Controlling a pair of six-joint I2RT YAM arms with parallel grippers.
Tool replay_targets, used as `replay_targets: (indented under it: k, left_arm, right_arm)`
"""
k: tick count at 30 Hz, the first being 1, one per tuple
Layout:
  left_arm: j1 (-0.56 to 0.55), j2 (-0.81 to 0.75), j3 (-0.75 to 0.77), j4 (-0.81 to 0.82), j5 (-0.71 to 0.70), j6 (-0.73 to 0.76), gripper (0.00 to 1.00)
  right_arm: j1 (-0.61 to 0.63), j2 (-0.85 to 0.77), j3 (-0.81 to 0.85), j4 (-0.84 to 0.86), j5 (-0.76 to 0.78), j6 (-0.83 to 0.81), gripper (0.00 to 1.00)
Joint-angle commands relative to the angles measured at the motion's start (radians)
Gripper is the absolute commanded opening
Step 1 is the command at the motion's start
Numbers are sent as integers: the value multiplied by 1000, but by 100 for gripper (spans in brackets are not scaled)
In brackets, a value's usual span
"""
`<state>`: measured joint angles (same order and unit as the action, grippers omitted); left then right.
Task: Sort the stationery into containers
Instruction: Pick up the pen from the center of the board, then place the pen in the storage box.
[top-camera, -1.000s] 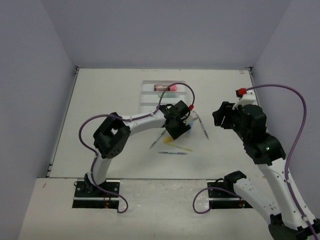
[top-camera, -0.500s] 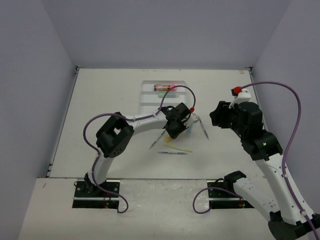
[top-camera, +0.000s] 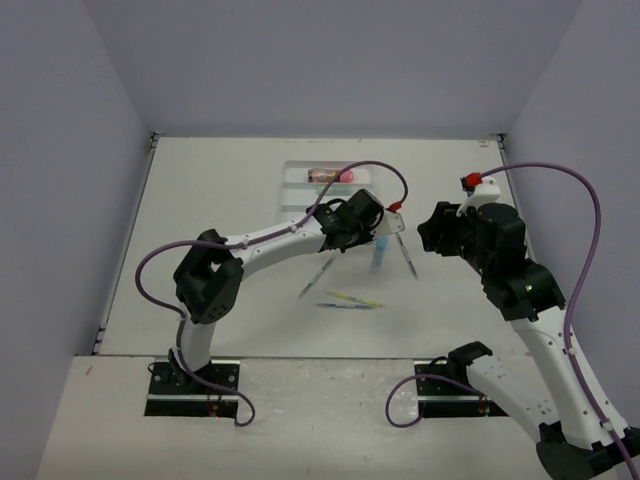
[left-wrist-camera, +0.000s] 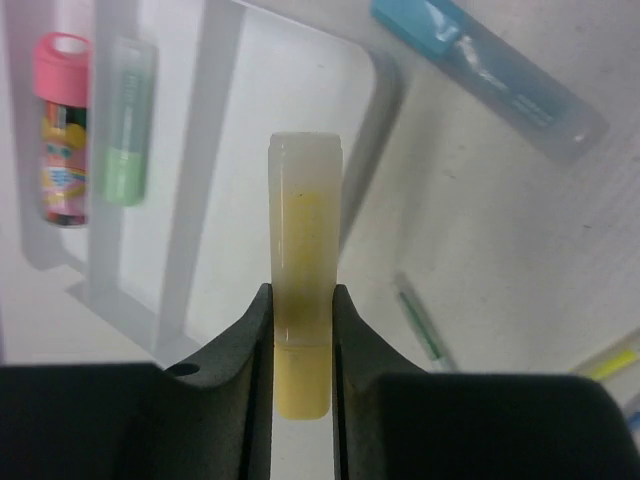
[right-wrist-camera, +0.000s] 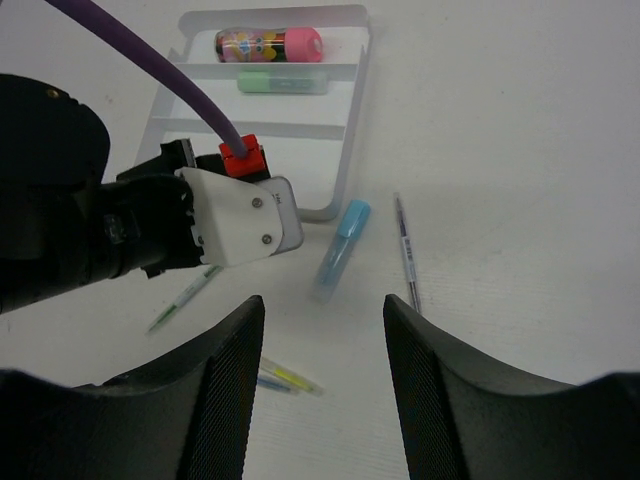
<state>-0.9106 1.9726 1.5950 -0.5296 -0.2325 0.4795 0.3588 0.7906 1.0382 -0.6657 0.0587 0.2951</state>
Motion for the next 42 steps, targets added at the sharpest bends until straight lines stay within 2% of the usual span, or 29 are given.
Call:
replay_targets:
  k: [1, 5, 12, 16, 24, 25, 27, 28, 29, 31, 34, 35, 36, 37, 40, 42]
  left_arm:
    - [84, -27, 16, 186, 34, 318, 0]
    - [158, 28, 44, 299, 88, 449, 0]
    - [237, 179, 181, 312, 136, 512, 0]
    - [264, 228, 197, 296, 160, 518, 7]
    - [271, 232, 191, 231, 228, 501, 31]
    - [271, 229, 186, 227, 227, 499, 36]
    - [271, 222, 177, 235, 217, 483, 59]
    - [272, 218, 177, 235, 208, 469, 90]
    - [271, 208, 186, 235, 206, 460, 100]
    - [270, 192, 190, 222, 212, 448, 100]
    - [245, 158, 247, 223, 156, 331, 100]
    - [232, 152, 268, 223, 85, 284, 100]
    - [191, 149, 325, 204, -25, 177, 100]
    - [167, 159, 406, 160, -68, 87, 100]
    - [90, 177, 572, -13, -124, -111, 100]
    - [39, 154, 584, -48, -104, -287, 100]
  right_arm:
    - [1, -12, -2, 35, -45, -27, 53]
    - [0, -12, 3, 32, -55, -33, 52]
    - [1, -7, -11, 35, -124, -37, 51]
    - [2, -2, -17, 35, -145, -39, 51]
    - [2, 0, -10, 34, -146, -39, 52]
    - [2, 1, -9, 33, -146, -39, 52]
    - [2, 4, -7, 32, -148, -38, 52]
    - [2, 5, -7, 32, -146, -40, 52]
    - [2, 6, -7, 28, -143, -40, 52]
    - [2, 4, -6, 25, -134, -43, 52]
    - [2, -6, -1, 24, -116, -43, 52]
    - [2, -8, -1, 26, -113, -41, 52]
    - [2, -16, -4, 31, -99, -33, 52]
    - [2, -22, -6, 37, -85, -29, 52]
    - [3, -41, -12, 50, -60, -14, 52]
    - [2, -49, -13, 52, -16, -1, 51]
